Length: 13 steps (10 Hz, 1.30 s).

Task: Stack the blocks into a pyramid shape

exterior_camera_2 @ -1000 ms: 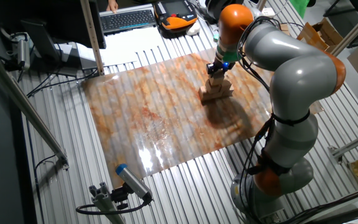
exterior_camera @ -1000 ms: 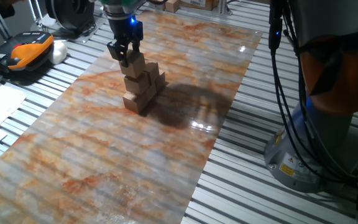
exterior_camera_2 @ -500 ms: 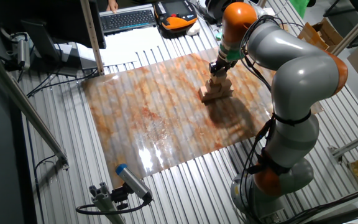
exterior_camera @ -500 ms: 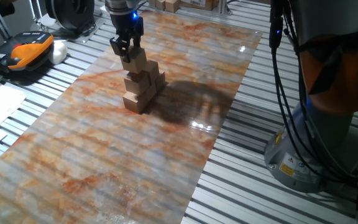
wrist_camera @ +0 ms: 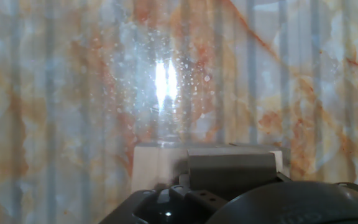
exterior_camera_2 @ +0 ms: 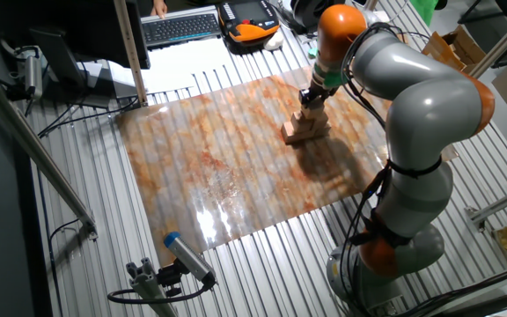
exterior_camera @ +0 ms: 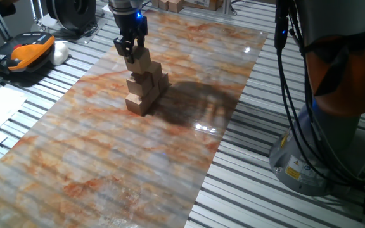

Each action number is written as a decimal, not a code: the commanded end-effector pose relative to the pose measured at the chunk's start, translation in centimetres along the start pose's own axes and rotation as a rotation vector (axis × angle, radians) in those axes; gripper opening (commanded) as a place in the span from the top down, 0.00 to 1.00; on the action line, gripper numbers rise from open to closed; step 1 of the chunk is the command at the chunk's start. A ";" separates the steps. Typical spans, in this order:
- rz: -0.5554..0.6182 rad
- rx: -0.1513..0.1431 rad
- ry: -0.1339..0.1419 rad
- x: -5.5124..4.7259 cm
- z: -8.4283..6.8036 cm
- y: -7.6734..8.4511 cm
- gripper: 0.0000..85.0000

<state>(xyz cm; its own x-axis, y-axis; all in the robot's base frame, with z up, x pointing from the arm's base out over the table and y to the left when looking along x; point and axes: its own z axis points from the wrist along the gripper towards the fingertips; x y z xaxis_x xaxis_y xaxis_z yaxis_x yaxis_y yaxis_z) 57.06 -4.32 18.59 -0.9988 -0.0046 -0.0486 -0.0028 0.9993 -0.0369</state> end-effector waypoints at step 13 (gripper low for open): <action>0.028 -0.012 -0.037 0.5 1.1 0.0 1.00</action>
<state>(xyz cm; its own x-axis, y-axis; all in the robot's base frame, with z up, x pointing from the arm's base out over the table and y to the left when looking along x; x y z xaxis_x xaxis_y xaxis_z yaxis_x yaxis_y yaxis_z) 56.63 -4.38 17.50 -0.9960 0.0218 -0.0865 0.0239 0.9994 -0.0234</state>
